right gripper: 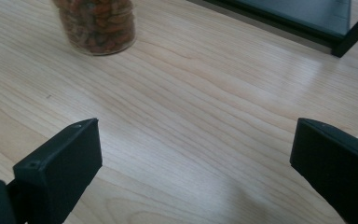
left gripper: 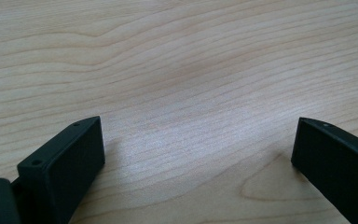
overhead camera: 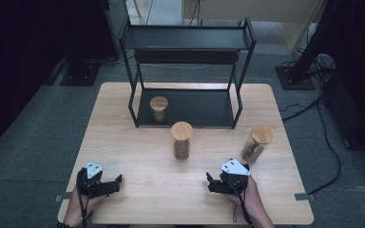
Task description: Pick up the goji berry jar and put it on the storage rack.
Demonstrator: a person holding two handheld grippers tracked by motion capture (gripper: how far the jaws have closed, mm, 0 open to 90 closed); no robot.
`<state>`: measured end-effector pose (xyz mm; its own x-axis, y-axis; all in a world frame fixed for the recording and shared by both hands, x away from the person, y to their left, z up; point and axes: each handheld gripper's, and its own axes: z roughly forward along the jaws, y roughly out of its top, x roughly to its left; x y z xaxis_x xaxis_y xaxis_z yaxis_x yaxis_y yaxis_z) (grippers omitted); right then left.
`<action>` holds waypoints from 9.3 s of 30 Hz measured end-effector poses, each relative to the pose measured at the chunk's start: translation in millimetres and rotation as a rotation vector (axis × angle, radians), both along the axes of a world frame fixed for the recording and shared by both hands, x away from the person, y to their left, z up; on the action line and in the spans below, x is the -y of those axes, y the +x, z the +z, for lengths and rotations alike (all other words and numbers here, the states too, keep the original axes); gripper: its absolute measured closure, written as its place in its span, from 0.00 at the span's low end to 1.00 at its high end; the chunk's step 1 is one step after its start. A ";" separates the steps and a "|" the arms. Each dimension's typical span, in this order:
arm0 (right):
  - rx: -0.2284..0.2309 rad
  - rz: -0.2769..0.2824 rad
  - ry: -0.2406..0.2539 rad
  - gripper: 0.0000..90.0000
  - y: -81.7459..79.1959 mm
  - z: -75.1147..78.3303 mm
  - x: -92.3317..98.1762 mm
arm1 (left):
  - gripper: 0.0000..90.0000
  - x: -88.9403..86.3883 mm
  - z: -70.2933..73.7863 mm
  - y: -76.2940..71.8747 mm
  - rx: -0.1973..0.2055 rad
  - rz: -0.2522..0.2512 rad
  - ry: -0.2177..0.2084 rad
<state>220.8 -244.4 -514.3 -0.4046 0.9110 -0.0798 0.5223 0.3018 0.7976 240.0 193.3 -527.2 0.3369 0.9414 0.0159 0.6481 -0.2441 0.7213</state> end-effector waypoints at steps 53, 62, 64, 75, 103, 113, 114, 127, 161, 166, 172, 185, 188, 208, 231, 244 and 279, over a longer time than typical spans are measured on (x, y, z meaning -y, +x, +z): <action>-0.015 0.068 0.045 0.02 26.9 1.1 -57.4 | 0.03 0.1 0.0 0.0 0.000 0.001 0.001; -0.028 0.068 0.055 0.02 33.7 0.4 -64.7 | 0.03 0.0 0.0 0.0 0.000 0.001 0.001; -0.029 0.068 0.055 0.02 35.0 0.6 -66.5 | 0.03 0.1 0.0 0.0 0.000 0.001 0.001; -0.034 0.074 0.053 0.02 43.6 -0.2 -76.8 | 0.03 0.1 0.0 0.0 0.000 0.001 0.001; -0.017 0.070 0.070 0.06 63.4 6.5 -95.2 | 0.03 0.3 0.0 -0.1 0.000 -0.006 0.001; -0.010 0.075 0.073 0.07 67.0 12.0 -97.4 | 0.03 0.3 0.0 -0.2 -0.001 -0.009 0.002; -0.009 0.076 0.072 0.07 67.4 12.5 -97.5 | 0.03 0.3 0.0 -0.2 -0.001 -0.009 0.002; -0.001 0.083 0.066 0.07 72.0 22.8 -97.3 | 0.03 0.4 0.0 0.2 -0.001 -0.012 0.002; 0.011 0.082 0.064 0.21 87.1 41.3 -105.8 | 0.03 0.7 -0.2 0.2 0.001 -0.012 -0.001; -0.003 0.087 0.076 0.23 88.2 41.3 -104.9 | 0.03 0.7 -0.2 0.2 0.000 -0.012 -0.002; -0.001 0.103 0.076 0.26 88.8 41.8 -105.0 | 0.03 0.7 -0.2 0.2 0.001 -0.012 -0.001; -0.012 0.098 0.070 0.27 92.9 44.2 -104.3 | 0.03 0.7 -0.2 0.2 0.001 -0.011 -0.001; -0.014 0.090 0.071 0.27 95.1 44.4 -103.6 | 0.03 0.7 -0.2 0.2 0.001 -0.011 -0.001; -0.025 0.037 0.056 0.28 118.7 47.4 -96.7 | 0.03 0.7 -0.1 0.2 0.001 -0.011 -0.001; -0.020 0.015 0.045 0.28 141.7 55.3 -101.2 | 0.03 0.6 -0.1 -0.5 0.000 -0.008 0.000; -0.027 0.005 0.039 0.28 153.3 57.4 -100.9 | 0.03 0.6 -0.1 -0.5 0.000 -0.007 0.000; -0.040 -0.026 0.026 0.28 197.0 74.5 -112.6 | 0.03 0.7 -0.1 -0.5 0.000 -0.008 -0.002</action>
